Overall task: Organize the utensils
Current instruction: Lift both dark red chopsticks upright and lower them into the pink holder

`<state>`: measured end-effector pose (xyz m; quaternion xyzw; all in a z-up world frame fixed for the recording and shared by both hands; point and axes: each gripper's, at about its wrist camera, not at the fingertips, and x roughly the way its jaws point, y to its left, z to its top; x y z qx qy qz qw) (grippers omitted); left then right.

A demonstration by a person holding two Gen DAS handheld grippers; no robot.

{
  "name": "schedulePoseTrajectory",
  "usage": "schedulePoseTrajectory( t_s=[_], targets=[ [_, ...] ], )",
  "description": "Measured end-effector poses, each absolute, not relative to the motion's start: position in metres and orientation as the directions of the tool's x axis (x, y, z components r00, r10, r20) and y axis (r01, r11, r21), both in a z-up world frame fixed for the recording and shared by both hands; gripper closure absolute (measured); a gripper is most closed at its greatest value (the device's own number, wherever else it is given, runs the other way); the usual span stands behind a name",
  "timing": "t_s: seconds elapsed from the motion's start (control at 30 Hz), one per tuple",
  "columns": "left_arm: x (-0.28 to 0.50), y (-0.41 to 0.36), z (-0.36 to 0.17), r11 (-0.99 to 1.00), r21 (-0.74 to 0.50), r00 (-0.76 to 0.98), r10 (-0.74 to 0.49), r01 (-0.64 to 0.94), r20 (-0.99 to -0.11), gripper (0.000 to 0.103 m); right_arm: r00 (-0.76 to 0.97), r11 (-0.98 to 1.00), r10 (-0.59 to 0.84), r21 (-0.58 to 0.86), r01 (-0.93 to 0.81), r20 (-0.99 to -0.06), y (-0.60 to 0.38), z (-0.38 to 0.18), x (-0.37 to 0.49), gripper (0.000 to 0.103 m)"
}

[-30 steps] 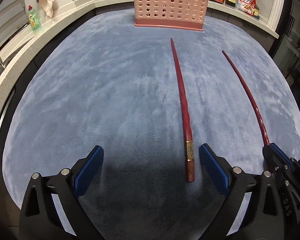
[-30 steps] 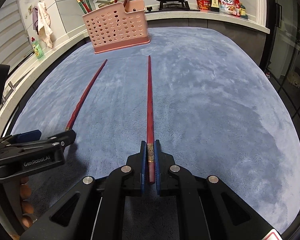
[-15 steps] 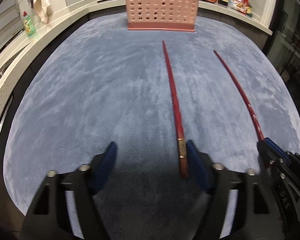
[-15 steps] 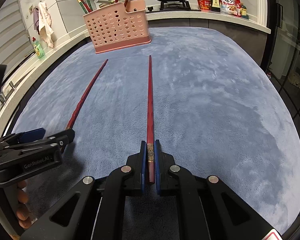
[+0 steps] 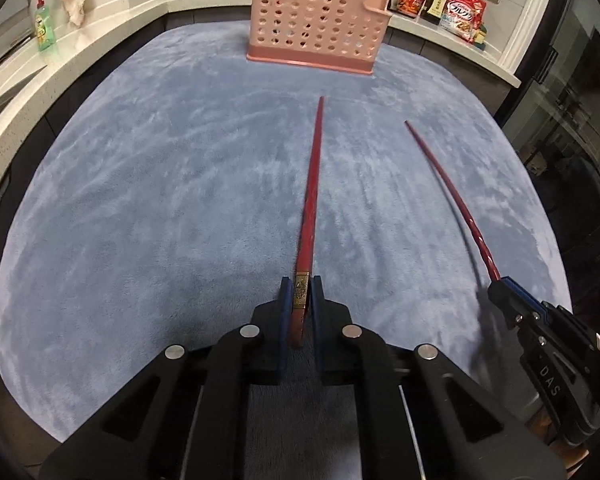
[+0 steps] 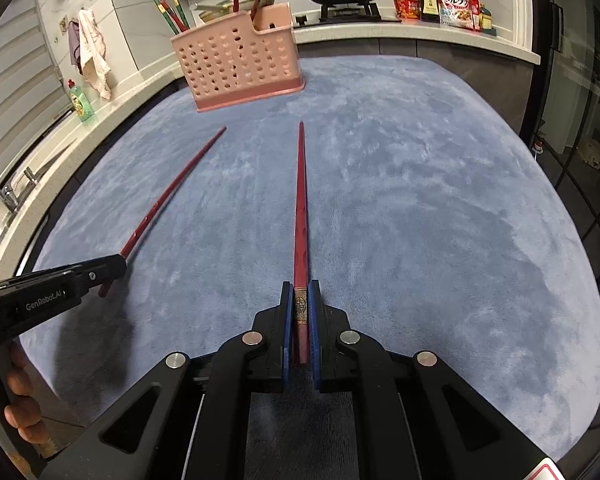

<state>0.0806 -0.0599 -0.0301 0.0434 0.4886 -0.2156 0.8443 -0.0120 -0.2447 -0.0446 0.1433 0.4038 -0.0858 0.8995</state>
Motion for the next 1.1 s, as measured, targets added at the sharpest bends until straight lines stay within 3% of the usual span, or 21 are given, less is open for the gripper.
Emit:
schedulePoseTrajectory(
  t_s=[0.6,1.1],
  targets=[
    [0.092,-0.028,0.098,0.890,-0.186,0.591,-0.421,0.417,-0.688,0.094,0.857,0.942,-0.063,0.254,0.221,-0.512,-0.272,0.090,-0.018,0.096],
    [0.148,-0.042,0.162,0.879,-0.176,0.652,-0.450,0.442,-0.610,0.096,0.912,0.936,-0.007,0.320,0.151,-0.410,-0.294,0.140,0.023,0.096]
  ],
)
